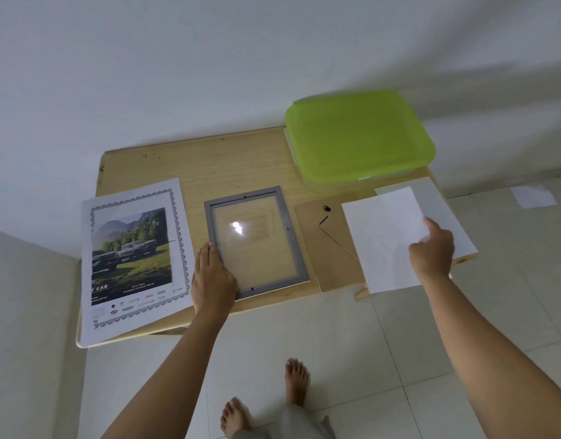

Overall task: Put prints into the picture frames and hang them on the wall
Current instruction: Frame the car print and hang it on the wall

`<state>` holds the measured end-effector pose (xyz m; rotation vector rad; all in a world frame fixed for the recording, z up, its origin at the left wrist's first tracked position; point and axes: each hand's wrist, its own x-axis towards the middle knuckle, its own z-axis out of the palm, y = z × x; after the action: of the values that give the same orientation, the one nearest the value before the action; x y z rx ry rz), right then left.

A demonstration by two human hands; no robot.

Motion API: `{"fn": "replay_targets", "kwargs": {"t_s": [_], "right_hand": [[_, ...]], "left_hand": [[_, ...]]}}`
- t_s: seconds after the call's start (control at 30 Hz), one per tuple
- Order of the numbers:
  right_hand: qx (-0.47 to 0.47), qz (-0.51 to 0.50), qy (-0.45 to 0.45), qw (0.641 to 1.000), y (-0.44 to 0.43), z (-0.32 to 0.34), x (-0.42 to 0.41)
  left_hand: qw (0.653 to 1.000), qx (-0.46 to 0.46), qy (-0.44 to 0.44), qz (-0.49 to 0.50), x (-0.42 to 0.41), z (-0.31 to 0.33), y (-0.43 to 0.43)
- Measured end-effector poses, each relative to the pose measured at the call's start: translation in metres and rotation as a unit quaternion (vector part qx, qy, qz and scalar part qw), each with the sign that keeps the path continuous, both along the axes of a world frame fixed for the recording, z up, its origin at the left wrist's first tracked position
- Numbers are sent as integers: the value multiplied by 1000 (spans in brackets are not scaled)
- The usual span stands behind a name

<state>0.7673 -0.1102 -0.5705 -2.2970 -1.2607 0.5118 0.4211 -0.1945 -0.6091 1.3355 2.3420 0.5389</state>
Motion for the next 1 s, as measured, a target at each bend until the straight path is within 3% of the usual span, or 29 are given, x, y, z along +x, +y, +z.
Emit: {"fn": "replay_targets", "kwargs": {"t_s": [0.17, 0.33, 0.43, 0.7, 0.87, 1.0], "right_hand": [[-15, -12, -61, 998, 12, -9, 19], [-3, 181, -82, 980, 2, -24, -16], [-21, 222, -101, 970, 0, -32, -18], [-67, 249, -132, 957, 29, -32, 18], [-53, 176, -129, 974, 23, -33, 14], [-72, 188, -147, 968, 23, -42, 9]], "left_hand": [[1000, 8, 5, 21, 4, -4, 2], [1000, 11, 4, 29, 5, -8, 1], [1000, 16, 0, 26, 2, -9, -1], [999, 27, -5, 37, 3, -10, -1], [998, 30, -6, 46, 5, -10, 0], [998, 34, -9, 50, 4, -12, 0]]}}
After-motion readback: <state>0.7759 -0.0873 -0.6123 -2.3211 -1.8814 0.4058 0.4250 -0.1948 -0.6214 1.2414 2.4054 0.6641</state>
